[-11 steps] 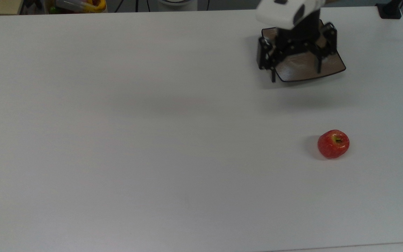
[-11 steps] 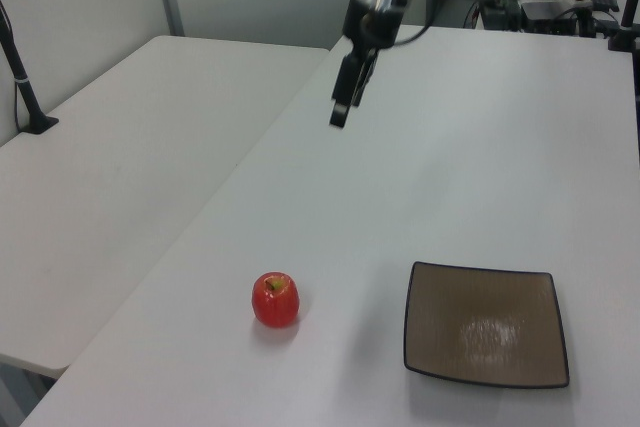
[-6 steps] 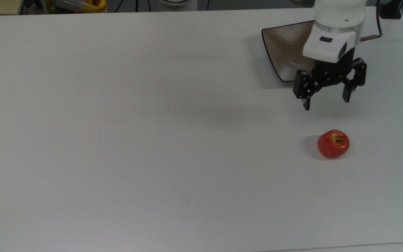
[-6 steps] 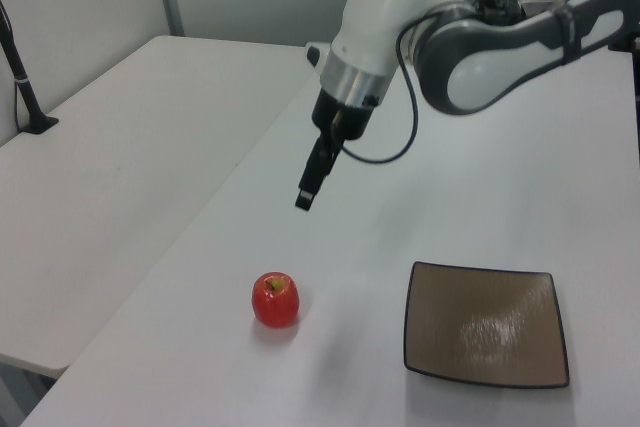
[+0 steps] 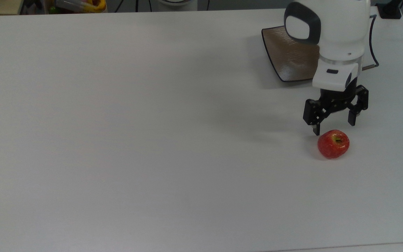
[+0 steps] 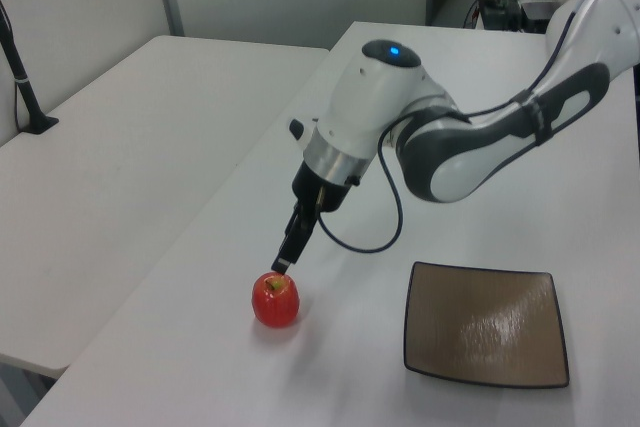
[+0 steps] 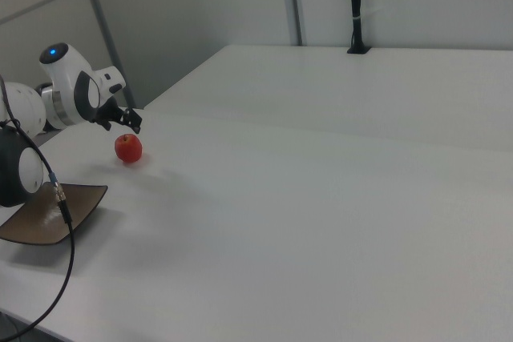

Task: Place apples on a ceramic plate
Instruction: 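Move the open gripper over the red apple and lower it, then close the gripper around the red apple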

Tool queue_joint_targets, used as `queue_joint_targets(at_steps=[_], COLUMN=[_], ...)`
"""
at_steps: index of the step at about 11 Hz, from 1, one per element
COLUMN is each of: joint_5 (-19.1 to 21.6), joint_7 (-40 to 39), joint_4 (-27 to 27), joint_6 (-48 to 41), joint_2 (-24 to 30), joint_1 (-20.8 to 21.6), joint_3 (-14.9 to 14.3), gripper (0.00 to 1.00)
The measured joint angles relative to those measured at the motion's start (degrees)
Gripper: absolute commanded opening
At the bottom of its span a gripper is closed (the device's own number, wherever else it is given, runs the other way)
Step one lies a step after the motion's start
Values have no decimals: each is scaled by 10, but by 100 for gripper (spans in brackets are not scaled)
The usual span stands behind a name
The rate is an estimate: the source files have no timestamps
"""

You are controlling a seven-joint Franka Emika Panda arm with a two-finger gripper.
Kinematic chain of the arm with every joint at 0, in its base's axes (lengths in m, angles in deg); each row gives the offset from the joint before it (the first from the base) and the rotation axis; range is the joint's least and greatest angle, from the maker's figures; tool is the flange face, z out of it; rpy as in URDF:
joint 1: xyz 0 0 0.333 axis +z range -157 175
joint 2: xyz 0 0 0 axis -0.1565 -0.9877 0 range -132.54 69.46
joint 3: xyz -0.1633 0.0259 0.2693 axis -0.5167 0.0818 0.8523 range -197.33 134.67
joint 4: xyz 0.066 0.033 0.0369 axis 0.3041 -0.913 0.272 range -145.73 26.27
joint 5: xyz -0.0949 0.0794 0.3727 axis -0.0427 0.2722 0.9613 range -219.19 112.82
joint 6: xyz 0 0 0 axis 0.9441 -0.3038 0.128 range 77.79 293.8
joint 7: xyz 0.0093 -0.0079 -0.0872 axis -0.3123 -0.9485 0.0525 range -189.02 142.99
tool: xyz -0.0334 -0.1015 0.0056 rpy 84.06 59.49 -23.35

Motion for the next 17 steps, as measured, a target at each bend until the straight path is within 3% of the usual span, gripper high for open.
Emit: queue_joint_targets(at_steps=[4,11,13,14,16,17], joint_5=[-16,-120,-127,-129,-131,-132], joint_7=[0,70,78,78,79,79], joint_4=[10,10,11,11,11,11], joint_6=[47,75,75,75,75,75], joint_2=[-35,-60,-61,-62,-64,-65], joint_1=[8,12,12,12,12,12], joint_3=[0,0,0,0,4,8], gripper=[100,100,82,69,33,26])
